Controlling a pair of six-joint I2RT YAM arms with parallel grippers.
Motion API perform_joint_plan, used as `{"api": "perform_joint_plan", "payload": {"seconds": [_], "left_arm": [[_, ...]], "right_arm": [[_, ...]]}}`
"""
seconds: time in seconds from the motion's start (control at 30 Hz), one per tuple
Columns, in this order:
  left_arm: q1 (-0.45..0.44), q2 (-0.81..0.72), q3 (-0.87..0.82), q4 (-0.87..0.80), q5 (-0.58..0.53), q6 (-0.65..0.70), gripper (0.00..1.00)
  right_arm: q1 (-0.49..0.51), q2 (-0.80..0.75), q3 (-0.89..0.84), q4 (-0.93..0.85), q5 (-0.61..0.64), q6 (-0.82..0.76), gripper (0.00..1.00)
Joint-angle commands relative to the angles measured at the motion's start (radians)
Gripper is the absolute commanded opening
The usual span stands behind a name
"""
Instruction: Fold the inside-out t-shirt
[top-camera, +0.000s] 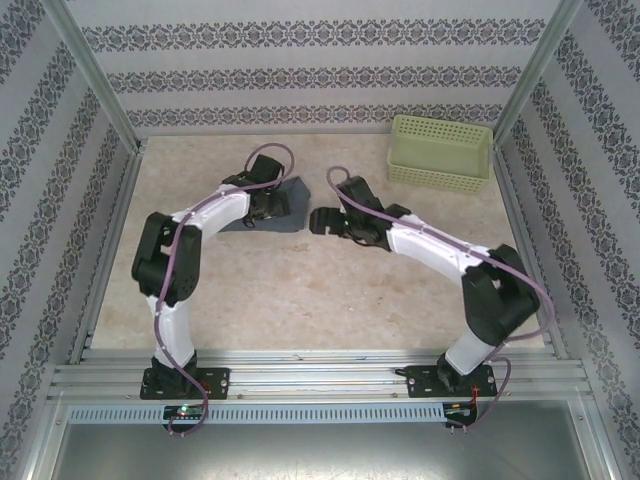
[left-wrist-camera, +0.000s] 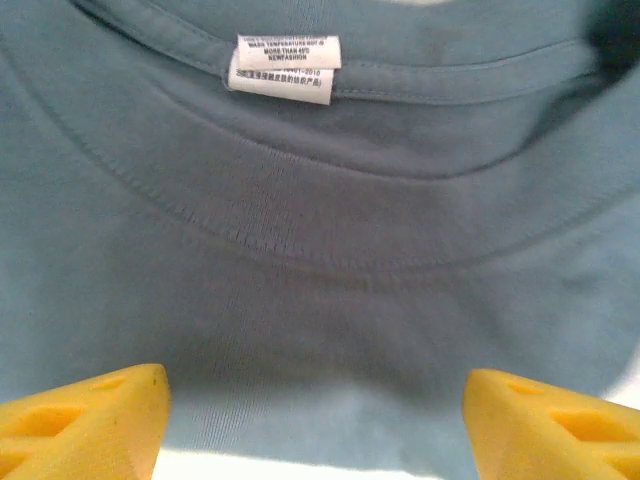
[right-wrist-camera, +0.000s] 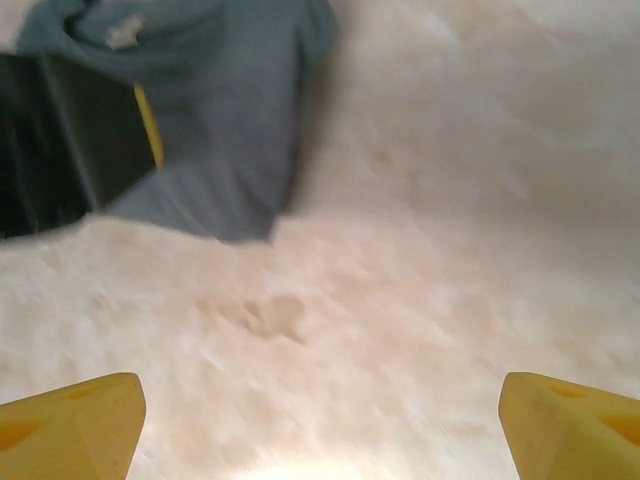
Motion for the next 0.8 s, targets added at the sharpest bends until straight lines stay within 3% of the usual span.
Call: {"api": "perform_joint_plan", "payload": {"seconds": [0.0, 0.13, 0.43, 0.77], "left_arm": [[0.008, 0.07, 0.081, -0.09, -0.071, 0.031, 0.78], [0.046, 0.159, 0.167, -0.146, -0.12, 0.106, 0.79], [0.249, 0.222, 0.246, -0.142, -0.138, 0.254, 0.81], [0.393, 0.434, 0.595, -0.289, -0.186, 0.403, 0.83]], "right_arm": [[0.003, -0.123, -0.126, 0.001, 0.054, 0.004, 0.91], [0.001, -0.273, -0.265, -0.015, 0.08, 0.028, 0.91], [-0.026, -0.577, -0.42, -0.118, 0.131, 0.069, 0.92], [-0.122, -0.81, -0.445, -0.295, 0.137, 0.057, 0.92]]}}
